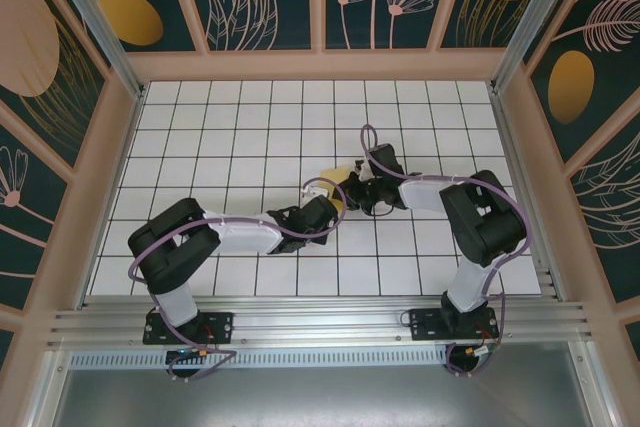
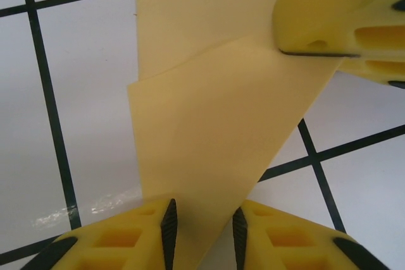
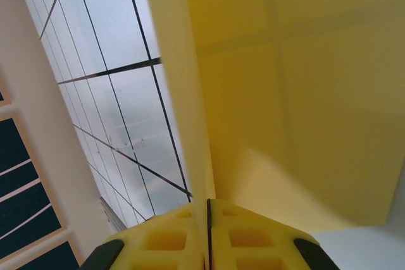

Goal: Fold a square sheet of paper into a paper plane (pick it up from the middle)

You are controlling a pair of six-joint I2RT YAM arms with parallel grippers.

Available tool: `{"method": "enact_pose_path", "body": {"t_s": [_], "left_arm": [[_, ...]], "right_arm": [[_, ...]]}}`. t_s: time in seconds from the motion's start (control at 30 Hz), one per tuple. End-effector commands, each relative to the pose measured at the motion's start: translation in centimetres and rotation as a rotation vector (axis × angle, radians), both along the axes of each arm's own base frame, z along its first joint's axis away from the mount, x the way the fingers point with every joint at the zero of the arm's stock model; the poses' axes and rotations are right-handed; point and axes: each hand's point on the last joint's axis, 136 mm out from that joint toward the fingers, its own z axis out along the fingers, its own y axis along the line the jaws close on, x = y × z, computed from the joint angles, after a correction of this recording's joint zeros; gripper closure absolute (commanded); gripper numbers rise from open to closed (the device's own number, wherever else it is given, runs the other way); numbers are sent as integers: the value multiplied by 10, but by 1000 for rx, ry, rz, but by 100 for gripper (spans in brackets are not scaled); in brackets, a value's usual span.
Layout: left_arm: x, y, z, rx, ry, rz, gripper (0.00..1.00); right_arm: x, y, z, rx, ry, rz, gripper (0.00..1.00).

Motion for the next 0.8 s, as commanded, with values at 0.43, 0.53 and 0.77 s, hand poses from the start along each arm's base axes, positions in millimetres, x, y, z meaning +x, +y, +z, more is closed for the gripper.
{"method": "enact_pose_path", "body": {"t_s": [0.43, 0.53, 0.77], "left_arm": [[7, 6, 10, 31, -70, 4, 55], [7, 6, 9, 43, -71, -2, 59], [8, 10, 4, 73, -73, 4, 69]], "right_arm": [[4, 7, 21, 17, -40, 15, 91], [4, 8, 22, 18, -40, 17, 91], [3, 7, 21, 11, -39, 21, 91]]}}
